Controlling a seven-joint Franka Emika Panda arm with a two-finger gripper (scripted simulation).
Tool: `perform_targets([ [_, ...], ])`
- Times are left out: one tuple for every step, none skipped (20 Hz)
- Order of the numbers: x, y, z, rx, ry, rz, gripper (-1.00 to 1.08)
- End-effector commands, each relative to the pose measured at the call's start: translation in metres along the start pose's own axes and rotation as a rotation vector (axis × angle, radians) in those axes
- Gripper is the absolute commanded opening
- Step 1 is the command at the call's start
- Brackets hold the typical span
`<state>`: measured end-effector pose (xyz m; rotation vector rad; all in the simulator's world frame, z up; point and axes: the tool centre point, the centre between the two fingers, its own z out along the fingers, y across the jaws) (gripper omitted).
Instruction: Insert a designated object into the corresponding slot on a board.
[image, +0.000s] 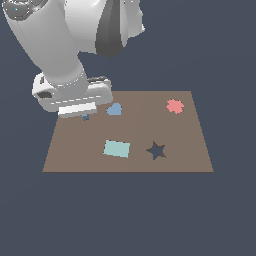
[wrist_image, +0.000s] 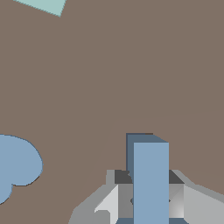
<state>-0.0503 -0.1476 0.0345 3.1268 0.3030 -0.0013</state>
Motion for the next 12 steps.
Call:
perform_targets([
  [-0.0004,0.0002,0.0043,0.0,0.0,-0.002,-1.0],
  [-0.0005,0.0003,0.0048,0.0,0.0,-0.002,-1.0],
  [-0.0005,0.0003,0.0048,0.0,0.0,-0.002,1.0],
  [-0.0005,0.0003,0.0048,0.0,0.0,-0.002,1.0],
  [-0.0005,0.0003,0.0048,0.0,0.0,-0.002,1.0],
  [-0.0005,0.0003,0.0048,0.0,0.0,-0.002,1.0],
  [-0.0005,0.0003,0.0048,0.0,0.0,-0.002,1.0],
  [-0.0005,0.0003,0.0048,0.0,0.0,-0.002,1.0],
  [-0.0005,0.0003,0.0048,0.0,0.0,-0.002,1.0],
  [-0.0005,0.0003,0.0048,0.0,0.0,-0.002,1.0],
  [-0.0005,0.0003,0.0048,0.0,0.0,-0.002,1.0],
  [-0.0005,0.0003,0.0048,0.0,0.0,-0.002,1.0],
])
